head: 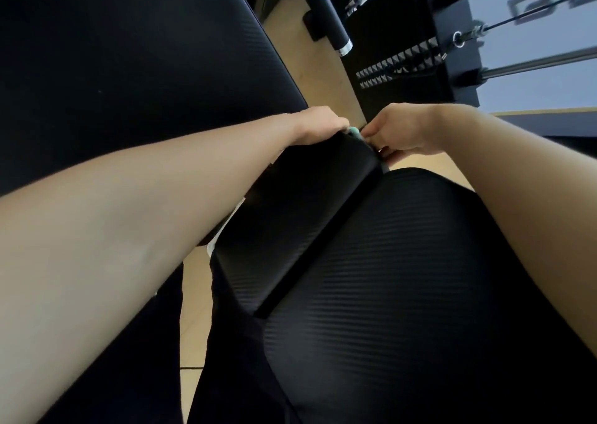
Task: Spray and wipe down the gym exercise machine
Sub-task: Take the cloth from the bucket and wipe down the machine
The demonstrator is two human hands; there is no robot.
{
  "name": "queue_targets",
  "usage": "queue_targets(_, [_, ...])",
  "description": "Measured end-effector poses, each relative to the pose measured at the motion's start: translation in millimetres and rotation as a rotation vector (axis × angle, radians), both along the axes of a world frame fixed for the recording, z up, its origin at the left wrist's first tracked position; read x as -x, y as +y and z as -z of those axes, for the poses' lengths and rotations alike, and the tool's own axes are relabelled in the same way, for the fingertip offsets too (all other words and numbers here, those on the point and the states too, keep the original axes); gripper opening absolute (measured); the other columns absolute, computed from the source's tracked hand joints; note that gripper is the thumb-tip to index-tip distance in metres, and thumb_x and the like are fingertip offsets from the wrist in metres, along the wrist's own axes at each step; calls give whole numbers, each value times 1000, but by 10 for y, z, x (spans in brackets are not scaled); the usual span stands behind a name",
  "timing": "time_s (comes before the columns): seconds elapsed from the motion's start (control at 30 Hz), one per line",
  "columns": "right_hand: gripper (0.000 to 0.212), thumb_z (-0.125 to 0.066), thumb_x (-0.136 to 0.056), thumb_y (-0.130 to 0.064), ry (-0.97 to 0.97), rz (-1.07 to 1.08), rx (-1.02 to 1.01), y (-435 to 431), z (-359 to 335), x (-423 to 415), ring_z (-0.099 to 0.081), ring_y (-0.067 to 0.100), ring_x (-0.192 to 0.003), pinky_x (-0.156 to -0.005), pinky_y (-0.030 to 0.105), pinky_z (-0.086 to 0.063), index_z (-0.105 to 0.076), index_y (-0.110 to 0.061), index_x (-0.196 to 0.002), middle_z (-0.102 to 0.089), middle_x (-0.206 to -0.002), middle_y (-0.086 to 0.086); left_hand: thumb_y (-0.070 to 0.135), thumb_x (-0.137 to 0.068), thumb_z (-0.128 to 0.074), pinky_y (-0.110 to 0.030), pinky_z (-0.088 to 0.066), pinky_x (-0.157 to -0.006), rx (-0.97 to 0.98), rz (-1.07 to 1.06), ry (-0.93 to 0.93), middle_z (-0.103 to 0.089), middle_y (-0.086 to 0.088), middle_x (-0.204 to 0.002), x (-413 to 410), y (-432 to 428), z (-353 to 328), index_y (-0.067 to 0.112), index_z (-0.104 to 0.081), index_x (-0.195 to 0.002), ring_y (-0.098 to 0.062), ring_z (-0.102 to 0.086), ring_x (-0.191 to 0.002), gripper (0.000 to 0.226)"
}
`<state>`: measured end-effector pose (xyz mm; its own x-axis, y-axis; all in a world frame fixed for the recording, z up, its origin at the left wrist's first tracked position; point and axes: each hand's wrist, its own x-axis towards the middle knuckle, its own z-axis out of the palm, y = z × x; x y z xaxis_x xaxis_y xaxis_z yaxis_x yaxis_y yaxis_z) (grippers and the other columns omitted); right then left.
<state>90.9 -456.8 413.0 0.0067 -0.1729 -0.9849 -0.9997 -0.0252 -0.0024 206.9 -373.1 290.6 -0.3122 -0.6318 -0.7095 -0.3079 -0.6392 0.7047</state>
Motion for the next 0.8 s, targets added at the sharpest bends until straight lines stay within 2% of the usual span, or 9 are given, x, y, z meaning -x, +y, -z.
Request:
queue_targets(0.1, [21,-61,-98,3,38,-50,3,-96,-170,41,-75,23,-95,-75,31,-60,-74,-7,-111,-76,-106,15,43,-98,-41,-40,-48,-99,141,28,58,-71,2,-115,64,98,-145,28,-77,-99,-20,-63,-112,39])
queue_targets(0.17, [19,-67,-94,3,51,-77,-13,-156,-335,71,-75,23,-92,-75,31,-60,-74,-6,-110,-77,-103,14,49,-98,-46,-43,-43,-111,217,-17,108,-70,11,-126,104,193,-269,43,-76,-109,-14,-60,-121,33])
queue_targets(0.2, [18,-69,-92,3,55,-82,-26,-174,-411,82,-76,23,-90,-75,31,-62,-75,-5,-108,-78,-101,14,50,-99,-49,-41,-41,-113,272,-35,131,-68,14,-129,131,245,-321,46,-73,-115,-12,-57,-123,29])
queue_targets(0.27, [15,-71,-91,3,60,-81,-63,-176,-527,77,-77,23,-86,-75,30,-64,-75,-3,-103,-79,-97,14,43,-103,-52,-36,-40,-110,438,-38,132,-64,14,-132,186,389,-441,38,-68,-130,-8,-53,-124,32])
queue_targets(0.4, [11,-69,-95,-5,67,-99,9,-112,-515,22,-75,27,-91,-85,39,-61,-72,-2,-105,-77,-100,18,45,-107,-44,-37,-37,-114,661,-133,-15,-57,8,-148,288,664,-431,30,-53,-149,-13,-47,-138,45])
queue_targets(0.47, [17,-66,-98,-13,50,-129,65,-50,-425,-49,-71,28,-100,-90,40,-60,-71,-5,-112,-73,-109,16,46,-109,-37,-36,-28,-120,594,-159,-85,-51,3,-155,303,699,-346,26,-44,-155,-17,-39,-147,50])
queue_targets(0.57, [21,-61,-102,-19,15,-212,132,99,-243,-170,-67,27,-106,-87,37,-59,-70,-7,-116,-67,-114,12,51,-109,-27,-47,-22,-126,397,-210,-125,-40,3,-163,258,678,-146,28,-36,-159,-21,-28,-154,55])
queue_targets(0.67, [28,-49,-107,-25,8,-425,174,258,-18,-268,-59,35,-120,-104,47,-49,-65,-6,-122,-61,-125,16,53,-109,-25,-50,-19,-127,283,-259,-117,-28,2,-169,177,698,42,28,-29,-161,-20,-20,-157,59])
queue_targets(0.8, [46,-38,-110,-22,-4,-556,212,396,271,-339,-45,38,-139,-116,46,-38,-39,-19,-156,-44,-152,18,46,-111,-32,-40,-17,-128,167,-330,-85,-18,1,-172,75,984,197,24,-22,-163,-20,-18,-158,58])
